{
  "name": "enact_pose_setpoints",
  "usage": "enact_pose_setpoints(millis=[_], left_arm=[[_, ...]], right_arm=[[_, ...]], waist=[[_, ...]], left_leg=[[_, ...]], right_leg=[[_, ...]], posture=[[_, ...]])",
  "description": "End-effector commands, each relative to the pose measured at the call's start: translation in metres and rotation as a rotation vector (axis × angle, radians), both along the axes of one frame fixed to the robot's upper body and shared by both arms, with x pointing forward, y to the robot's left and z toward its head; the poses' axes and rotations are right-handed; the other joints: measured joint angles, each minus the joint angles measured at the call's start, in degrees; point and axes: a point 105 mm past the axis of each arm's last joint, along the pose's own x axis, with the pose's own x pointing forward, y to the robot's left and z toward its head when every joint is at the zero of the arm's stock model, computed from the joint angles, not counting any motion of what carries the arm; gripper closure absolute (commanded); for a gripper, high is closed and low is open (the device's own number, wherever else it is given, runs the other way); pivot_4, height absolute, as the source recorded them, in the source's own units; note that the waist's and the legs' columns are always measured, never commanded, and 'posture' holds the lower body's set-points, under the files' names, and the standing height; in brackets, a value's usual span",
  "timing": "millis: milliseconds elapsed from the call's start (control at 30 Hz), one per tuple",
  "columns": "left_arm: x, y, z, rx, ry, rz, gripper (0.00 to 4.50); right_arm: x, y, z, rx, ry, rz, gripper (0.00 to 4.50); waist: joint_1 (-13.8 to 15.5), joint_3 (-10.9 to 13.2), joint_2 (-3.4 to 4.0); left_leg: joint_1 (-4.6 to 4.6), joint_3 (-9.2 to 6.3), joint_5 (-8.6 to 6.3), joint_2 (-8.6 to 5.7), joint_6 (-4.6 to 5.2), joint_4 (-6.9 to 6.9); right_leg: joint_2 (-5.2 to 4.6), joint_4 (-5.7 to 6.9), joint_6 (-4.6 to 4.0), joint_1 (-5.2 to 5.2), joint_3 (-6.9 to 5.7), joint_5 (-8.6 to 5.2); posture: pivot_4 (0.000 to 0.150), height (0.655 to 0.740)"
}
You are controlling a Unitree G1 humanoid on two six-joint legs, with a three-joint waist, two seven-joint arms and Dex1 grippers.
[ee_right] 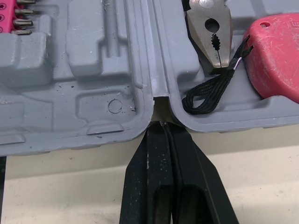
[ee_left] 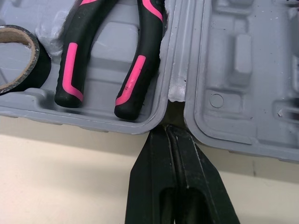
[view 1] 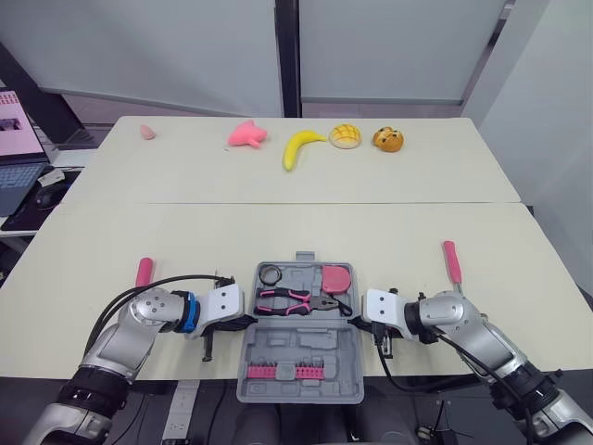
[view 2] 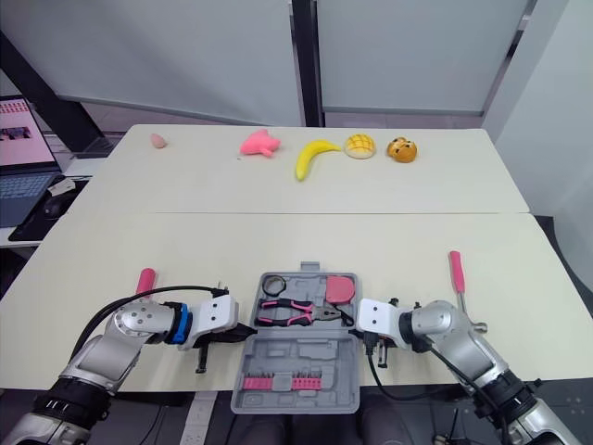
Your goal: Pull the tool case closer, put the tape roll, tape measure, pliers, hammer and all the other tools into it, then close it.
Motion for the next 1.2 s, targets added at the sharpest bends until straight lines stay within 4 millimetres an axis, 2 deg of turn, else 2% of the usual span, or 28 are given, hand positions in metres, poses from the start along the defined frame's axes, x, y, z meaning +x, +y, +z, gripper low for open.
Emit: enact_pose_setpoints(millis=[33, 500, 1200], left_arm=[[0.011, -0.007, 0.006, -0.003, -0.048, -0.008, 4.49], [0.038, -0.010, 0.013, 0.014, -0.096, 0.018, 4.49], [0.050, -0.008, 0.013, 0.030, -0.125, 0.036, 4.49]], right_arm=[[0.009, 0.012, 0.013, 0.048, -0.050, 0.002, 4.50], [0.039, 0.018, 0.019, 0.047, -0.119, -0.054, 4.50], [0.049, 0.019, 0.022, 0.044, -0.138, -0.071, 4.50]], waist=[[0.0, 0.0, 0.00], [-0.1, 0.0, 0.00], [-0.2, 0.0, 0.00]], left_leg=[[0.00, 0.00, 0.00, 0.00, 0.00, 0.00], [0.01, -0.02, 0.00, -0.01, 0.00, 0.02], [0.02, -0.03, 0.00, -0.02, 0.00, 0.02]], right_leg=[[0.00, 0.02, 0.00, 0.00, 0.00, 0.00], [0.00, 0.09, -0.23, 0.00, -0.01, 0.14], [0.00, 0.10, -0.24, 0.00, -0.01, 0.15]], posture=[[0.150, 0.7255], [0.150, 0.7255], [0.150, 0.7255]])
